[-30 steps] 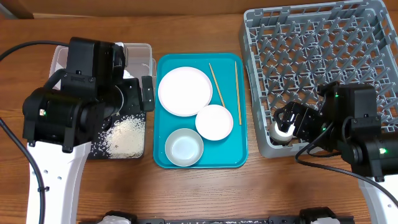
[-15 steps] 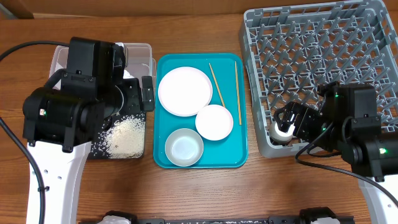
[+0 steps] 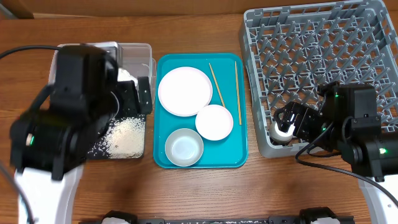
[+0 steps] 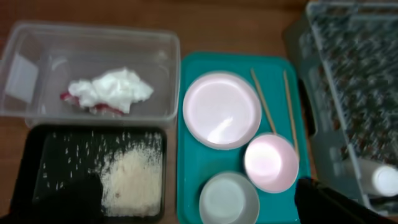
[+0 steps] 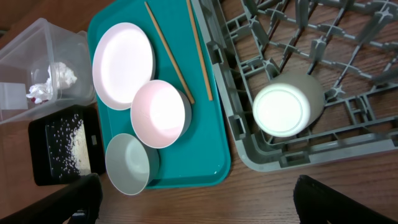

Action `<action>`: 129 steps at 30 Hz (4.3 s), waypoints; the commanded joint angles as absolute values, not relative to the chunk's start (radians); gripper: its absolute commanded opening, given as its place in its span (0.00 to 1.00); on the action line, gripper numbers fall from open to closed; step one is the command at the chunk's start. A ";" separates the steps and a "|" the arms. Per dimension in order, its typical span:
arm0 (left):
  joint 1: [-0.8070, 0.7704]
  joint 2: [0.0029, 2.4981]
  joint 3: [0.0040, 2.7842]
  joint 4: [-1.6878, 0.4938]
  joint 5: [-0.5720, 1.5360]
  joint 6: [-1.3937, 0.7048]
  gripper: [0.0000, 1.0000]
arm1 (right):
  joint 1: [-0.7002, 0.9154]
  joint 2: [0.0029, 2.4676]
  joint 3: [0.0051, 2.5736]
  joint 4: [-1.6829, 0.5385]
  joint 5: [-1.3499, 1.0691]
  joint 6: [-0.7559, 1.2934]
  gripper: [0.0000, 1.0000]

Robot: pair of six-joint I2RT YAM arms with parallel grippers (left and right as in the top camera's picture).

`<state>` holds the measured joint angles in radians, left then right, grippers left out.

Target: Sort waste into correct bins and load items into the dishwasher

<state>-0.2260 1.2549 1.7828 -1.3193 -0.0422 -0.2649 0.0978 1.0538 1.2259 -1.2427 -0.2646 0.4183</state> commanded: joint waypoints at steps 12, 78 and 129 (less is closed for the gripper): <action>-0.236 0.650 0.987 -0.564 -0.023 -0.074 1.00 | 0.092 1.044 1.245 -1.240 -0.264 0.413 1.00; -0.234 0.013 0.005 -0.073 0.064 -0.081 1.00 | 0.575 1.232 1.171 -1.034 -0.134 0.484 0.80; -0.234 0.013 0.005 -0.073 0.064 -0.081 1.00 | 0.424 1.350 1.308 -0.900 1.301 0.522 0.04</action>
